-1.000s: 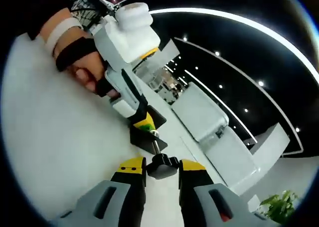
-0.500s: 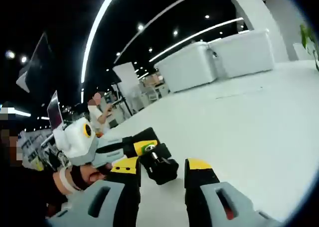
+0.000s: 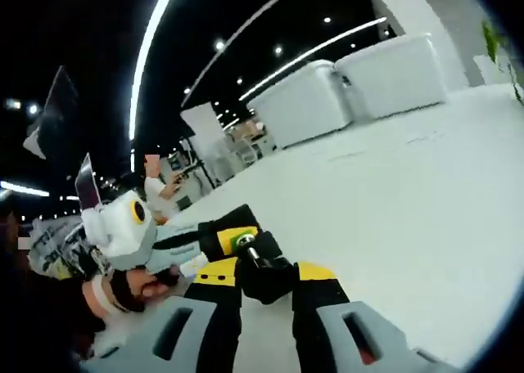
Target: Clamp the fixed fixture on the desktop, loosen the retaining clip, secure it to the edge of the desk, and tighten the retaining clip.
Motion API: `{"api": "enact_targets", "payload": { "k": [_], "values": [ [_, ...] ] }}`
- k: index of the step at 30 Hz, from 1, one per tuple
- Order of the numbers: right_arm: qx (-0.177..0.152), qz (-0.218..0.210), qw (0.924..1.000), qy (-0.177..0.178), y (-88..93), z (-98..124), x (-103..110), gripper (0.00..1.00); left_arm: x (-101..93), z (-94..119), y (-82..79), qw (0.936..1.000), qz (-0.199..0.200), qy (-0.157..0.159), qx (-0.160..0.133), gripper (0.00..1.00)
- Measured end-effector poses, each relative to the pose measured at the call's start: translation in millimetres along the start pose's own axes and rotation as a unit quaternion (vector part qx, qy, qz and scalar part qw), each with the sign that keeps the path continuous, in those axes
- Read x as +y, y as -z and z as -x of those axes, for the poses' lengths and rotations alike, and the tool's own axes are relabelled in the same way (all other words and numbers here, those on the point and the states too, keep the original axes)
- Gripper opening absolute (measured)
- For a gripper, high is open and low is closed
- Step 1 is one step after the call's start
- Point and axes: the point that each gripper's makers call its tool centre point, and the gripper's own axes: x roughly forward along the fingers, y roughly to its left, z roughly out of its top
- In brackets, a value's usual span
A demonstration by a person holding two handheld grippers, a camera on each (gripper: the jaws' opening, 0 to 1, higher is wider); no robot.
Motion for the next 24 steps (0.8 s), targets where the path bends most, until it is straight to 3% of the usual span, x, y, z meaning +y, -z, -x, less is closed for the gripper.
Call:
{"api": "enact_targets", "payload": {
  "k": [2,5,9,11,12,13,16,18,19,20,21,22,23,24],
  "values": [
    [-0.005,0.093,0.9955,0.016,-2.0,0.1,4.1,0.2,0.7,-0.4,0.3,1.0,0.002,-0.001,0.0,0.06],
    [-0.008,0.235,0.9712,0.04,-3.4,1.4,9.9,0.2,0.8,-0.7,0.2,1.0,0.003,-0.001,0.0,0.06],
    [-0.018,0.39,0.9179,0.073,-3.7,1.4,14.8,0.2,0.9,-0.6,0.6,1.0,0.003,-0.001,0.001,0.06],
    [-0.025,0.46,0.8839,0.084,-2.9,1.7,17.0,0.2,0.9,-0.6,0.6,1.0,0.003,-0.002,0.001,0.06],
    [-0.024,0.481,0.8718,0.088,-1.4,2.0,18.1,0.2,0.9,-0.7,0.6,1.0,0.003,-0.002,0.001,0.06],
    [-0.024,0.494,0.8649,0.088,0.6,1.6,17.4,0.2,0.9,-0.7,0.6,1.0,0.002,-0.002,0.001,0.06],
    [-0.025,0.484,0.8706,0.085,-1.8,1.3,16.0,0.21,0.8,-0.9,0.6,1.0,0.0,-0.004,0.001,0.06],
    [-0.007,0.491,0.8688,0.06,0.0,-0.1,15.8,0.22,0.8,-0.9,0.7,1.0,-0.002,-0.005,0.001,0.06],
    [0.009,0.461,0.8849,0.063,0.1,1.9,12.8,0.22,0.8,-0.8,0.7,1.0,-0.001,-0.005,0.001,0.06],
    [-0.001,0.416,0.9075,0.059,-6.6,4.0,13.0,0.22,0.9,-0.7,0.7,1.0,0.0,-0.004,0.001,0.06],
    [-0.014,0.327,0.9435,0.054,-16.5,7.1,12.3,0.24,1.0,-0.8,0.8,1.0,0.0,-0.004,0.001,0.06],
    [-0.018,0.26,0.9643,0.048,-20.7,8.9,8.7,0.28,0.8,-0.8,0.9,1.0,0.001,-0.004,0.002,0.06],
    [-0.017,0.214,0.9756,0.044,-21.6,12.1,8.5,0.34,0.8,-0.8,0.8,1.0,0.001,-0.003,0.001,0.06],
    [-0.015,0.138,0.9895,0.041,-21.1,13.6,2.5,0.36,0.7,-0.8,0.8,1.0,0.001,-0.003,0.001,0.06]
  ]
}}
